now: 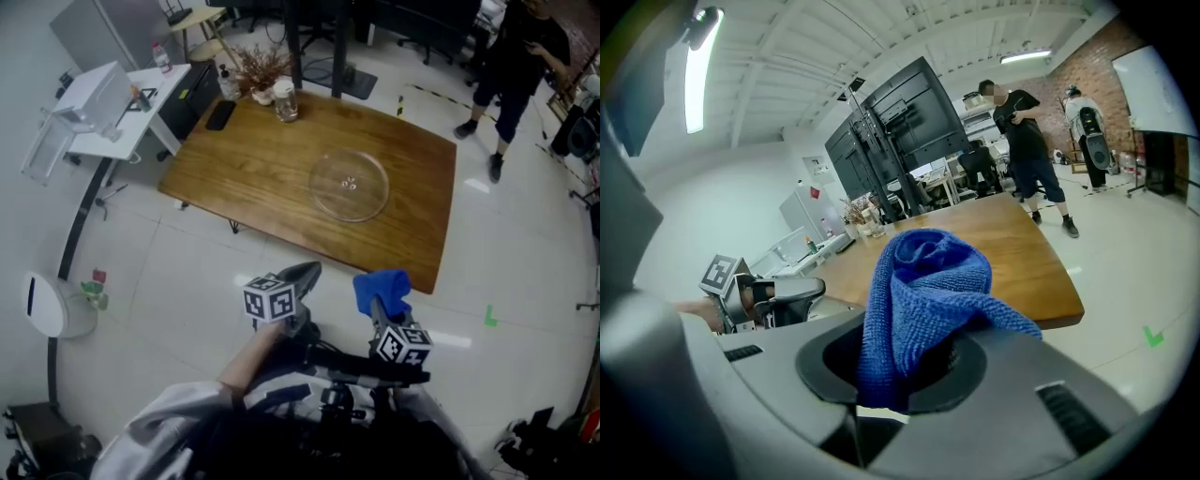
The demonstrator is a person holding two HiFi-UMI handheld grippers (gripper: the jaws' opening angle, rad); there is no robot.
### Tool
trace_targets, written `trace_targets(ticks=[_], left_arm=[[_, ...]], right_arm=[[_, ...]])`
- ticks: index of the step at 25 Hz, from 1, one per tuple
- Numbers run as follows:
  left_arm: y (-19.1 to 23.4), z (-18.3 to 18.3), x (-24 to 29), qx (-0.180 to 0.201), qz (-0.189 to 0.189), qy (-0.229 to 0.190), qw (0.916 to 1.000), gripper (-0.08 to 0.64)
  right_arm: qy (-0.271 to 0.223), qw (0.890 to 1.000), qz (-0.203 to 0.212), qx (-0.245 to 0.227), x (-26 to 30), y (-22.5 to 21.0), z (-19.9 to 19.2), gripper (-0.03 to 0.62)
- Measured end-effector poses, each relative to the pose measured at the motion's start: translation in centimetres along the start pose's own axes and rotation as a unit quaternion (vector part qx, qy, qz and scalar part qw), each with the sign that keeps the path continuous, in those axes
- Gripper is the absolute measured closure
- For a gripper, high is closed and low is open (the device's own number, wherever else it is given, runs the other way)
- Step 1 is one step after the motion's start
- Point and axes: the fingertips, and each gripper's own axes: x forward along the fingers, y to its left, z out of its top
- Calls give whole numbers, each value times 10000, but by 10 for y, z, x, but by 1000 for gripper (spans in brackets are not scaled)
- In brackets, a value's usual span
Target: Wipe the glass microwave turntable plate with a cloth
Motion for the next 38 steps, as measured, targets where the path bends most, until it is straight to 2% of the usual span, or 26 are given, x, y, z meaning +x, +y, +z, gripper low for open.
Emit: trace_targets(ticks=[9,18,23,27,32,38], left_arm=[[33,32,35,-96,-472,303,9984,568],[50,35,54,-328,-494,461,9972,568],[66,32,59,-486,-278,530,9970,568],[84,53,70,-574,-35,337,9978,566],[114,80,88,-767,482,58,9959,566],[134,89,110,-708,1081,172,9915,565]], right_arm=[[-147,9983,-514,212,26,10,20,509],[-15,9952,-890,414,24,3,18,509],[25,9950,-883,469,34,-12,27,509],[108,9961,-791,386,58,-28,51,509],[184,9984,-487,197,93,-44,95,509],[241,9988,-391,161,117,-77,132,509]])
